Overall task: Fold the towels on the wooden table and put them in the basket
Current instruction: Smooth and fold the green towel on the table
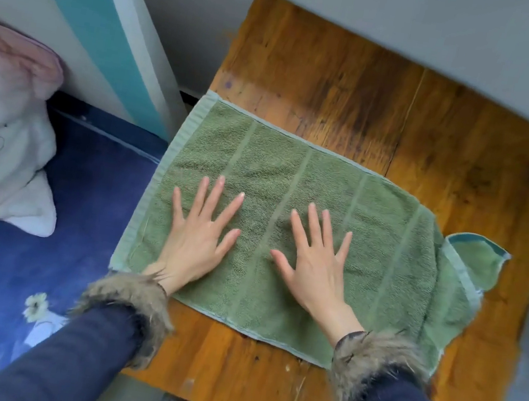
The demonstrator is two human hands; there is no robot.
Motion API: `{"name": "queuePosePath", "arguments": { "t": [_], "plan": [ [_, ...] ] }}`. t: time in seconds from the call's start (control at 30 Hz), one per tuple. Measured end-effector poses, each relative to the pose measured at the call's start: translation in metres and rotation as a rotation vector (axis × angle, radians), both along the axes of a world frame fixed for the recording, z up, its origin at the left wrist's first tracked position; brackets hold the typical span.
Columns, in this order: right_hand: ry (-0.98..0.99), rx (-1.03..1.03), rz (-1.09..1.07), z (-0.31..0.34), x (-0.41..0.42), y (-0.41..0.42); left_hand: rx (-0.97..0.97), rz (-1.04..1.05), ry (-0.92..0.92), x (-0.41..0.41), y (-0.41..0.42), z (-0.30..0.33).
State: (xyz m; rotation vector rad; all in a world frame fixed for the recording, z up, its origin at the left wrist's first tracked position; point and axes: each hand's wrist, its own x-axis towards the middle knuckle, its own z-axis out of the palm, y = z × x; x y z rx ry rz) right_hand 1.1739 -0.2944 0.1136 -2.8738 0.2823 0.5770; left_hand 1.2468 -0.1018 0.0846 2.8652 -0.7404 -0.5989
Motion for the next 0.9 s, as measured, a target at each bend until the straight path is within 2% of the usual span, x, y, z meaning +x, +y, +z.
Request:
{"name": "queuePosePath", "arguments": {
  "t": [0.23, 0.4, 0.53, 0.63, 0.73, 0.83, 0.9],
  "plan": [
    [-0.165, -0.039, -0.210, 0.021, -0.050, -0.073, -0.078, -0.254, 0.033, -0.053, -0.105, 0.004],
    [-0.276, 0.008, -0.527, 0.030, -0.090, -0.143, -0.150, -0.419, 0.073, -0.078, -0.184, 0.025],
    [-0.201, 0.078, -0.710, 0.023, -0.122, -0.195, -0.149, -0.445, 0.128, -0.099, -0.238, 0.025],
    [-0.107, 0.213, -0.792, 0.014, -0.130, -0.219, -0.039, -0.386, 0.182, -0.112, -0.255, 0.014],
    [-0.050, 0.275, -0.795, 0.008, -0.137, -0.229, 0.109, -0.410, 0.115, -0.120, -0.256, 0.004],
    [-0.040, 0.376, -0.848, 0.014, -0.150, -0.243, 0.118, -0.396, 0.090, -0.120, -0.256, 0.003],
    [-0.036, 0.352, -0.879, 0.019, -0.167, -0.257, 0.133, -0.384, 0.083, -0.120, -0.257, 0.007]
  ]
}}
